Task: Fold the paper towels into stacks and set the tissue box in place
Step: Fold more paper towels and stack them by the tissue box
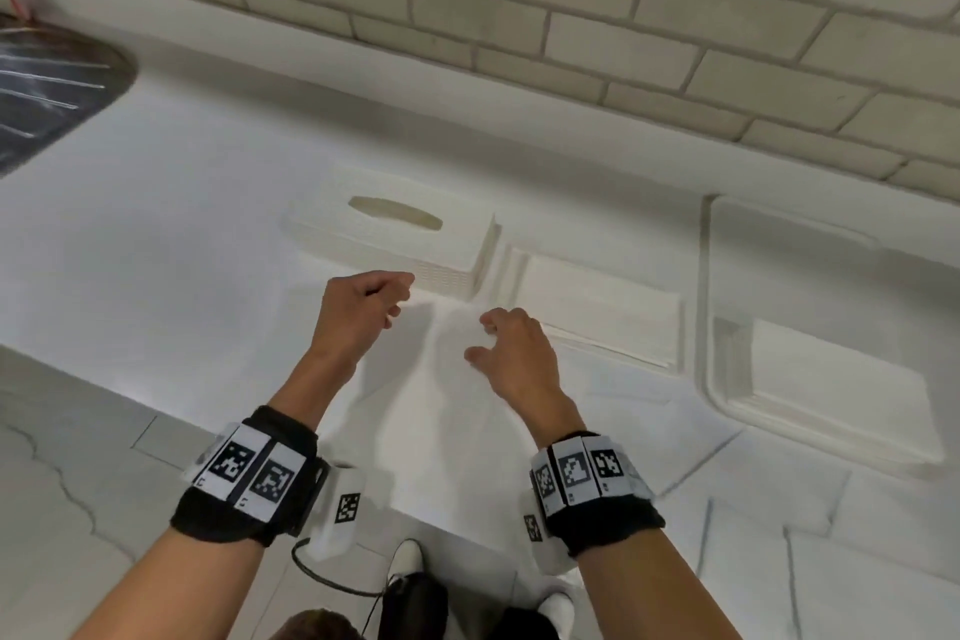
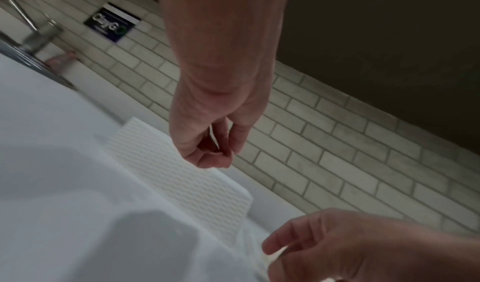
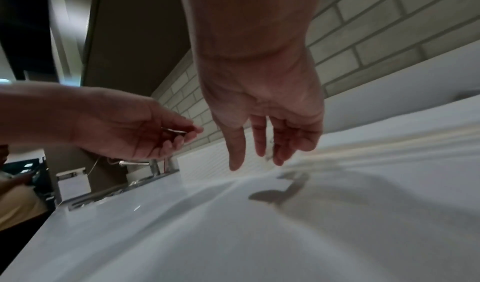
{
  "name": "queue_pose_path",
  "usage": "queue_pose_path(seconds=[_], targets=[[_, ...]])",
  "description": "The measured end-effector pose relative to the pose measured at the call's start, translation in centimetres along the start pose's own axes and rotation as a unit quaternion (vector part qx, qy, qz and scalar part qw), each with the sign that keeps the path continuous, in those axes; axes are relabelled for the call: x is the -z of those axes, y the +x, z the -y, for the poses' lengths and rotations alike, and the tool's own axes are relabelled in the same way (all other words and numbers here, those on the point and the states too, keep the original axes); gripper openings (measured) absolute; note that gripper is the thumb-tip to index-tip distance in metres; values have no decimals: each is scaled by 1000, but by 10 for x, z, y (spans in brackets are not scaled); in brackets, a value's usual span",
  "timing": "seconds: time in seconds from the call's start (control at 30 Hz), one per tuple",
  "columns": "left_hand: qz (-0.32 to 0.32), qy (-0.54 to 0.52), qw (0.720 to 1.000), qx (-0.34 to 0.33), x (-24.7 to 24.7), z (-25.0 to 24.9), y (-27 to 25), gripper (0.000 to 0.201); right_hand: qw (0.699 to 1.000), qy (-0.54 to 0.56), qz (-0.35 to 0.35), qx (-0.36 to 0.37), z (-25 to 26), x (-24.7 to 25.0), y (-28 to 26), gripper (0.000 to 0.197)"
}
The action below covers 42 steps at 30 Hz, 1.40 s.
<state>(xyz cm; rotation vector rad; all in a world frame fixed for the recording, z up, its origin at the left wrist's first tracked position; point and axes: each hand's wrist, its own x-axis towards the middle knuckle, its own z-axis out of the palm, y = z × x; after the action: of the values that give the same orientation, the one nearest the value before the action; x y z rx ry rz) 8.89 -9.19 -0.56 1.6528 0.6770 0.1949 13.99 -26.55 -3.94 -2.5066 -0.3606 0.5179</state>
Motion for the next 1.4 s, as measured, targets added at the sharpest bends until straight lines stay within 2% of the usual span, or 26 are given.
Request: queue_pose_path(seconds=[0.07,0.13,0.2,0.27,0.4,0.43,0.47,0.53,0.57,0.63,0.7,0.77,0.83,0.93,1.07,1.2,1.3,1.4], targets=[[-12,10,1000,5,18,13,-4,17,995,-95,10,-18,7,-15,1,57],[-23,9,1000,10,31,24,-9,16,988,-148,4,-42,8,-23,3,60],[-16,13,1000,5,38,33,-13,16,987,-141,11,-80,6,-25,8,60],[14,39,999,-5,35,41,-17,19,988,-124,28,-89,6,-22,12,50],[116,119,986,-22,10,47,-18,48,999,-50,5,4,18,-12,9,25],[148,135,979,-27,4,45,-17,49,999,-13,-3,31,22,-9,6,21],[176,152,972,-38,-1,43,-16,41,998,26,-7,49,26,-4,3,18],[190,188,962,-59,-7,35,-15,8,993,72,-28,87,31,6,-1,26],[176,200,962,-67,-6,31,-13,5,992,68,-47,101,32,10,-2,38],[118,209,967,-85,0,23,-9,16,992,44,-78,93,28,14,-4,60],[51,178,979,-80,9,14,-5,13,997,18,-47,65,22,13,-7,68],[11,149,987,-58,18,6,-2,12,997,-27,45,61,15,5,-10,65],[-5,125,991,-58,23,4,0,13,983,-108,126,75,12,-6,-15,67],[-24,70,995,-61,27,7,-1,6,966,-192,150,88,10,-21,-17,69],[-25,44,998,-35,28,12,-4,7,960,-218,154,90,8,-26,-13,42],[-26,12,1000,-12,23,12,-9,7,970,-156,161,97,6,-20,-15,16],[-36,-9,999,-13,19,14,-10,16,986,-34,132,92,5,2,-19,14],[-44,-57,997,-15,15,16,-12,15,986,91,107,88,9,29,-24,23]])
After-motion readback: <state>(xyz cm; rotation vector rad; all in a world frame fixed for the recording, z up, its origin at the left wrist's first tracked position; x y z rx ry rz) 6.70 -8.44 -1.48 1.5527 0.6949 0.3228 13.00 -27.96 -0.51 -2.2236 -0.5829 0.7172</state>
